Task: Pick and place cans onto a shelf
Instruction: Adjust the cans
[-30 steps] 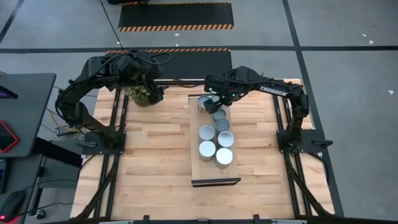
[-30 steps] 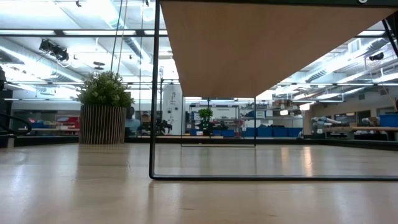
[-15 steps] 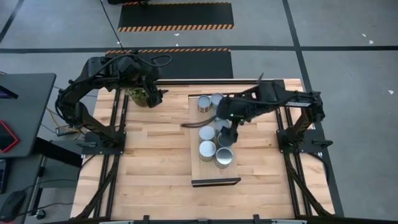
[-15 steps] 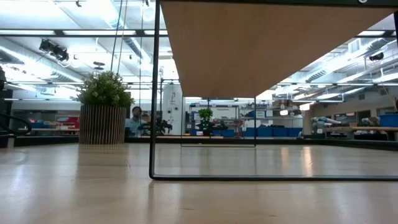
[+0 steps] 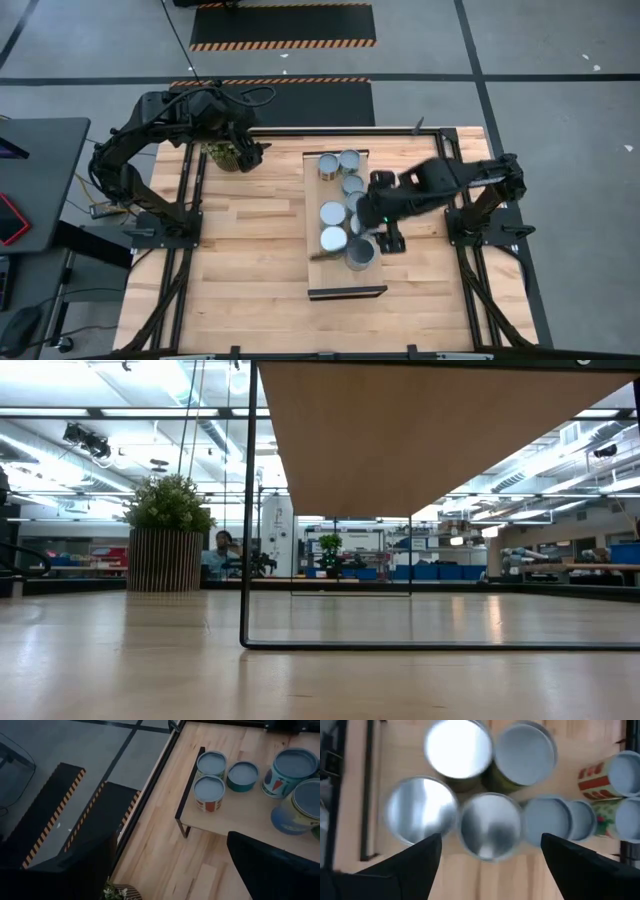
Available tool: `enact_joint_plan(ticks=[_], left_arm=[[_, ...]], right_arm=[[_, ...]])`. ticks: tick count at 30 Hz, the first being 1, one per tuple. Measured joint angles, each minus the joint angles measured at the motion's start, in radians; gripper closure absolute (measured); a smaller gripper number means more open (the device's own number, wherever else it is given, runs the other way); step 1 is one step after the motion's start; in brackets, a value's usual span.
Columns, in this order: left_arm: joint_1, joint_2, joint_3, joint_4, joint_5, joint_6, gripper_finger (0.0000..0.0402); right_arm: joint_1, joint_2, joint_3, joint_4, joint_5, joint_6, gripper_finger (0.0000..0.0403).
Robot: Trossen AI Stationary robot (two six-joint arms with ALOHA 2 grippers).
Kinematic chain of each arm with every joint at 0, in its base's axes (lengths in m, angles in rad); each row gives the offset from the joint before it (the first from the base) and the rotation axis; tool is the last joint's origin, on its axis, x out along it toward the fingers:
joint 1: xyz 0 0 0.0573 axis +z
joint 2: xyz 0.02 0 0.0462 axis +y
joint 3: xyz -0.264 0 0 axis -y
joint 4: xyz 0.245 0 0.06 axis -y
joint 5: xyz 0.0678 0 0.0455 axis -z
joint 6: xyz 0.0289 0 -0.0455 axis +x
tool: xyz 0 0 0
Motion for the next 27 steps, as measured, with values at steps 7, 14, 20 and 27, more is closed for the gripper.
enact_joint_plan(ticks=[7, 14, 20, 27], left_arm=[[0.000, 0.000, 0.000, 0.002, -0.017, -0.012, 0.0017], [0.000, 0.000, 0.000, 0.003, -0.027, 0.001, 0.0017], [0.000, 0.000, 0.000, 0.003, -0.027, 0.003, 0.0017], [0.000, 0.000, 0.000, 0.003, -0.027, 0.004, 0.0017]], right_arm=[[0.145, 0.030, 0.000, 0.030, 0.147, 0.115, 0.0054], [0.275, 0.115, 0.000, 0.033, 0.288, 0.159, 0.0054], [0.327, 0.131, 0.000, 0.040, 0.341, 0.227, 0.0054], [0.336, 0.192, 0.000, 0.033, 0.390, 0.210, 0.0054]])
